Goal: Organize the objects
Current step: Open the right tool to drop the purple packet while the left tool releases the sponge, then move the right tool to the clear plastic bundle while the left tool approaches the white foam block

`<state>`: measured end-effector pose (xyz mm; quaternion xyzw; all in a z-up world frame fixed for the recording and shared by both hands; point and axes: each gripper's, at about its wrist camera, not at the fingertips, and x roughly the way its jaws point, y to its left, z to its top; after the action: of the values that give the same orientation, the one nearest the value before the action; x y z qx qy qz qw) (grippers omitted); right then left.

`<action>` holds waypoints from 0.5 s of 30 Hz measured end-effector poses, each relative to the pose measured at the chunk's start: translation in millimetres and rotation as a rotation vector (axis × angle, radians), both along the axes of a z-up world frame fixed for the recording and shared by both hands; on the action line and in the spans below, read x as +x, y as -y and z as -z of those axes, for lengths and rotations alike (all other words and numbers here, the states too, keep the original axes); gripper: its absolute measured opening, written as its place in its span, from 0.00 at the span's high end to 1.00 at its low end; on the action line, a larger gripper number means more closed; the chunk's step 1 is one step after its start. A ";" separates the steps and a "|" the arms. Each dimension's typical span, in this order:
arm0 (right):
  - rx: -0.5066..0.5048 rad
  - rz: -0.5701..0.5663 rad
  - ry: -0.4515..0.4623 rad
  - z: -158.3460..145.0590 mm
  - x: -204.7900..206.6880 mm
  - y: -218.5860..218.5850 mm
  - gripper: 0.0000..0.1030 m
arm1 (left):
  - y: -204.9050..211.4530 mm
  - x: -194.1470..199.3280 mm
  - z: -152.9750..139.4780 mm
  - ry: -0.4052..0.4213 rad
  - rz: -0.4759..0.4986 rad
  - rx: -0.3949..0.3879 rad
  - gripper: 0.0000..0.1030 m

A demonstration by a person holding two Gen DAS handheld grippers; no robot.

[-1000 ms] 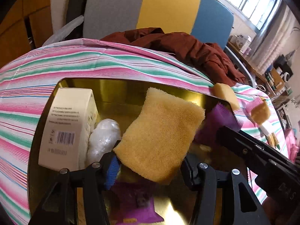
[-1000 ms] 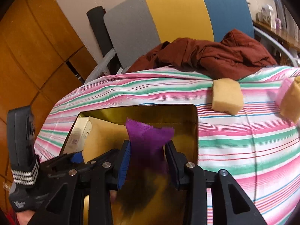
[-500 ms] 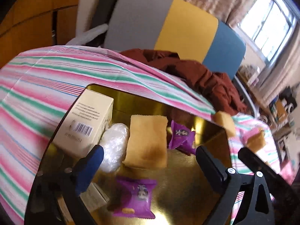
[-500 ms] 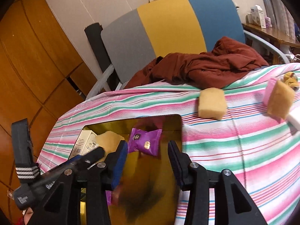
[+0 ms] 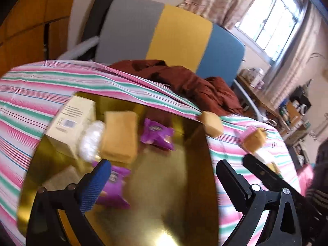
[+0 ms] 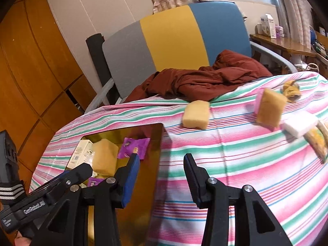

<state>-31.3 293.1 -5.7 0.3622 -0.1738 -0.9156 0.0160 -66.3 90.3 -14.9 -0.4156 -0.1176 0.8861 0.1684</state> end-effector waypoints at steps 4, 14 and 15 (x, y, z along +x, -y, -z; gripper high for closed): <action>0.004 0.029 0.007 3.0 15.4 -15.8 0.56 | -17.5 11.9 -2.5 0.001 0.036 0.004 0.00; -0.020 0.130 0.050 22.9 50.6 -59.9 0.56 | -73.6 47.6 -2.9 -0.012 0.176 -0.063 0.00; -0.022 0.139 0.052 24.6 54.9 -64.8 0.56 | -78.1 50.6 -2.9 -0.013 0.186 -0.065 0.00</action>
<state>23.6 357.9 -30.3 0.3729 -0.2091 -0.9027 -0.0480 -15.6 168.4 -12.0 -0.4240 -0.0486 0.8727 0.2370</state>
